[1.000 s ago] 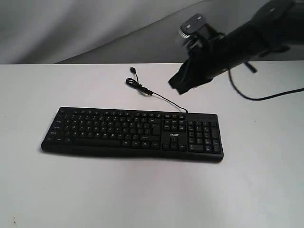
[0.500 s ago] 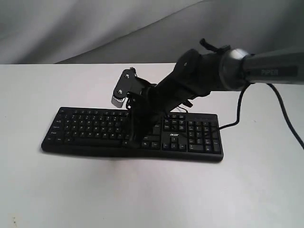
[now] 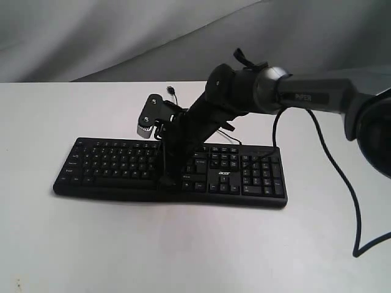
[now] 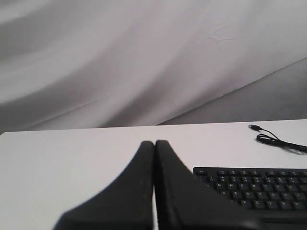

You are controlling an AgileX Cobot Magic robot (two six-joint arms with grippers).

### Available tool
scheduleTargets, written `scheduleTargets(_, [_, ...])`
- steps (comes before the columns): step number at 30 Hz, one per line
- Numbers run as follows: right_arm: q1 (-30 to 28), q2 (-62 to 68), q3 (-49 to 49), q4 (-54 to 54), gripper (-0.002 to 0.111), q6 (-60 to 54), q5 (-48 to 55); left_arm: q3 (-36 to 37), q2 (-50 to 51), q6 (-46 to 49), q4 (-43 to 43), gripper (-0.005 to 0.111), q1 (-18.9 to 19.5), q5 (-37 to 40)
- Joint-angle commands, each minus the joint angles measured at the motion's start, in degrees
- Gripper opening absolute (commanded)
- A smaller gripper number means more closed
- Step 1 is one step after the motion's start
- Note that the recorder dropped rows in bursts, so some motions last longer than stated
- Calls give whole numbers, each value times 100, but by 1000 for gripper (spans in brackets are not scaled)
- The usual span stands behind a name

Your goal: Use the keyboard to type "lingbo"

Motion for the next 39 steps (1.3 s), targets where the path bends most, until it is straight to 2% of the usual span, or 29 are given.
scheduleTargets(1, [-66,14,-36,-66,0,11,-119,28,-28,-12,1,1,-38,-50])
scheduleTargets(16, [-66,195,-36,94,0,-140,-135,28,-28,-12,1,1,-38,-50])
scheduleTargets(21, [11,-115,-46,168,0,-155,-362,28,-28,-12,1,1,-38,-50])
scheduleTargets(30, [52,323,-742,273,0,-140,-143,28,-28,-12,1,1,-38,-50])
scheduleTargets(39, [52,412,-745,273,0,-124,-240,28,-28,-12,1,1,-38,-50])
